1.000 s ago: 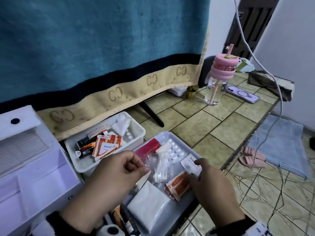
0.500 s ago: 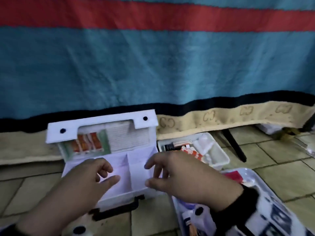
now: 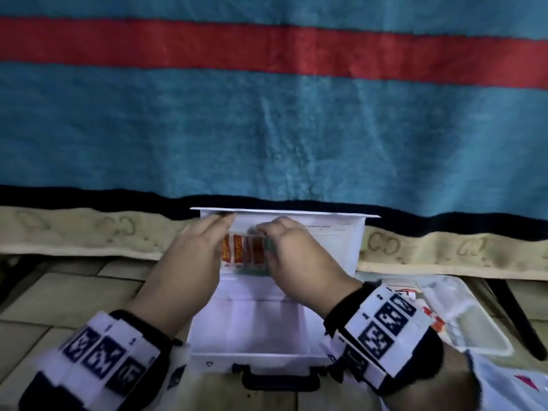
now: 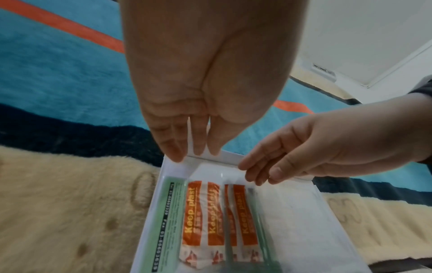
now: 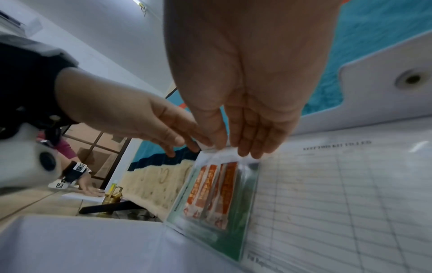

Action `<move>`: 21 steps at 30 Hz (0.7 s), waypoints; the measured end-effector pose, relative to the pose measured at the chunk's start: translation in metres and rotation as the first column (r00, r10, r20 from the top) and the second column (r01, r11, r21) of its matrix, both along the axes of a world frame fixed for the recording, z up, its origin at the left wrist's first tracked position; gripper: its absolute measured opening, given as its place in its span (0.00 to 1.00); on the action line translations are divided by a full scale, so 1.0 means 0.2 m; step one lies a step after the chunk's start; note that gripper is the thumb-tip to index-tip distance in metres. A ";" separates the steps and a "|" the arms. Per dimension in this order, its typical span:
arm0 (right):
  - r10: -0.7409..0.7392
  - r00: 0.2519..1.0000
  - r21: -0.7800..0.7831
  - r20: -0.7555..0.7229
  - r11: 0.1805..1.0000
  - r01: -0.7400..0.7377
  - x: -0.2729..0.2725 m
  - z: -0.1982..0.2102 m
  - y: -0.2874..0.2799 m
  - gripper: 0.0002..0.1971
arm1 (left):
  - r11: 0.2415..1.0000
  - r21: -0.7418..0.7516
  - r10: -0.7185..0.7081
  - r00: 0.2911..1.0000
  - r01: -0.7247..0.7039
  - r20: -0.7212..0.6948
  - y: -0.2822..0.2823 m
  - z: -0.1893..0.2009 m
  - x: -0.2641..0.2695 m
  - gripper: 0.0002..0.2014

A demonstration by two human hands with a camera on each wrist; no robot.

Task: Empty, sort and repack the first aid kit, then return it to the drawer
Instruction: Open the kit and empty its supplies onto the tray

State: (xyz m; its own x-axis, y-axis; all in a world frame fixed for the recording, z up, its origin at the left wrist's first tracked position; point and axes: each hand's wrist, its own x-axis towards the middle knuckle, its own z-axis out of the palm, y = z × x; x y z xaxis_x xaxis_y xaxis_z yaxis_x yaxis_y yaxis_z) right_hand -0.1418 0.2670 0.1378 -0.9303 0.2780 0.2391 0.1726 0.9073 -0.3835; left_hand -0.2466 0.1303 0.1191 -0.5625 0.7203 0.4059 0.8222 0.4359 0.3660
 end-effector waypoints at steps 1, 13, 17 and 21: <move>-0.009 1.000 0.014 -0.010 1.000 0.009 -0.01 0.00 0.00 0.22 | 1.000 0.023 0.017 1.000 -0.017 -0.006 0.01 0.00 -0.01 0.27; -0.082 0.995 0.061 0.059 0.995 0.079 -0.09 0.05 -0.01 0.18 | 0.983 0.022 0.185 0.982 -0.184 -0.032 0.15 0.03 -0.07 0.03; -0.057 0.993 0.147 0.099 0.988 0.042 -0.10 0.07 -0.02 0.21 | 0.970 0.009 0.245 0.970 -0.245 -0.003 0.17 0.03 -0.07 0.03; -0.054 0.994 0.238 0.099 0.971 0.029 -0.09 0.07 -0.03 0.18 | 0.971 -0.092 0.208 0.971 -0.219 -0.121 0.18 0.04 -0.02 0.04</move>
State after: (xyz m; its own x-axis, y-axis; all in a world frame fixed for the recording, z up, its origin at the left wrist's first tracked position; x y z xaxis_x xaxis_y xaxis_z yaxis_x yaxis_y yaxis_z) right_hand -0.1600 0.2612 0.1524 -0.9425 0.2639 0.2048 0.2393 0.9612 -0.1372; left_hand -0.2511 0.1656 0.1280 -0.6639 0.6298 0.4032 0.7386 0.6365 0.2221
